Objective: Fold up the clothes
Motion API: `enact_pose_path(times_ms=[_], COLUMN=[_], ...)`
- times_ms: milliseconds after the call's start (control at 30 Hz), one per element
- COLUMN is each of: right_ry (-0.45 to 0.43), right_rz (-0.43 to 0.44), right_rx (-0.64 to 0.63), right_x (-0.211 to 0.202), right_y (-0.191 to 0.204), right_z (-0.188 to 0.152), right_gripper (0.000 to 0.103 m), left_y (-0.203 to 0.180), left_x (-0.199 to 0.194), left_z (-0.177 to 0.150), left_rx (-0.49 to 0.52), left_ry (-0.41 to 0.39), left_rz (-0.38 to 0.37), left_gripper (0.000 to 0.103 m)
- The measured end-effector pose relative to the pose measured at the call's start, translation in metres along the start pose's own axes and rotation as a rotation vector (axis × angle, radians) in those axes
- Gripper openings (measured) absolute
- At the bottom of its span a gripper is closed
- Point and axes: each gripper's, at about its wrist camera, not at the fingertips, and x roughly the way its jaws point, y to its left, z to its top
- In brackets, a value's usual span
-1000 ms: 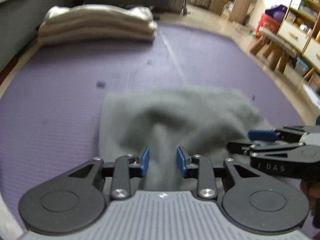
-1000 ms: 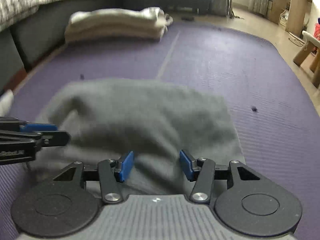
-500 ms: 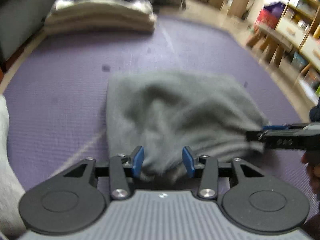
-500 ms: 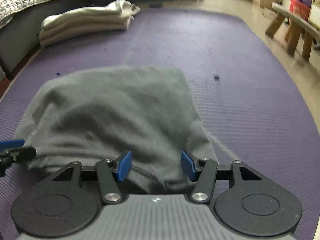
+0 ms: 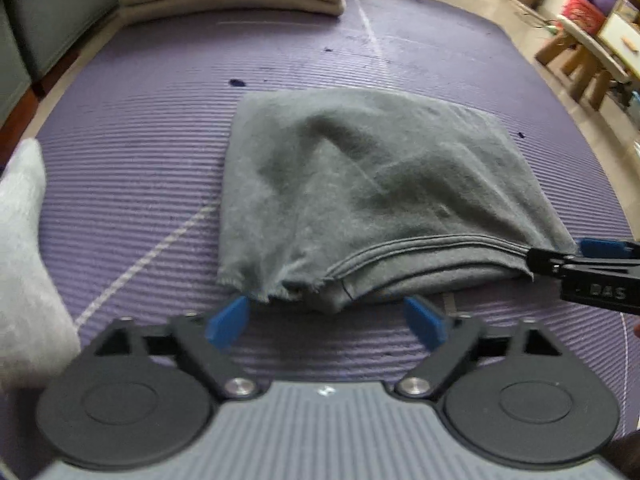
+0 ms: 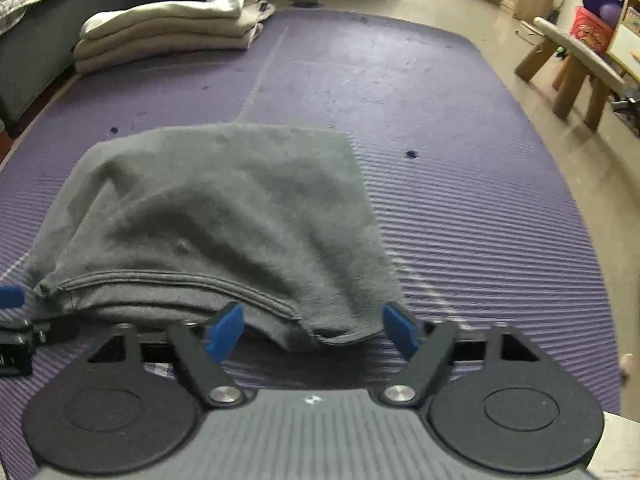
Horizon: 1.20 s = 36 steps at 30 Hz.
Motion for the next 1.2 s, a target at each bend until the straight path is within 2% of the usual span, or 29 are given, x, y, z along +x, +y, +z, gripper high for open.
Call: enact_pose_path(times_ms=[167,233,300,333,600,1200], right_ry=[0.017,0.032,0.042,0.04,0.069,0.084], right_rz=[-0.025,-0.01,-0.005,-0.007,0.008,0.012], right_rx=[-0.011,-0.012,-0.025,-0.037,-0.064,-0.089], right_x=[-0.016,-0.018,-0.017,-0.017,-0.011,-0.011], right_y=[-0.012,-0.016,-0.016,-0.015,-0.011,-0.009], right_z=[0.002,0.003,0.004,0.003,0.001,-0.001], right_gripper=[0.087,0.09,0.101,0.102,0.102,0.102], left_y=[-0.027,-0.031,-0.036,-0.039,-0.052,-0.054], left_x=[-0.008,-0.015,-0.017,-0.017,-0.01,-0.007], left_z=[0.003,0.004,0.004,0.004,-0.001,0.0], left_rx=[0.056,0.052,0.032,0.022,0.009,-0.01], left_ry=[0.025,0.033,0.056,0.073,0.129,0.144], left_rz=[0.09,0.09,0.093,0.094,0.107,0.121], left_gripper=[0.103,0.103,0.103,0.103,0.103,0.103])
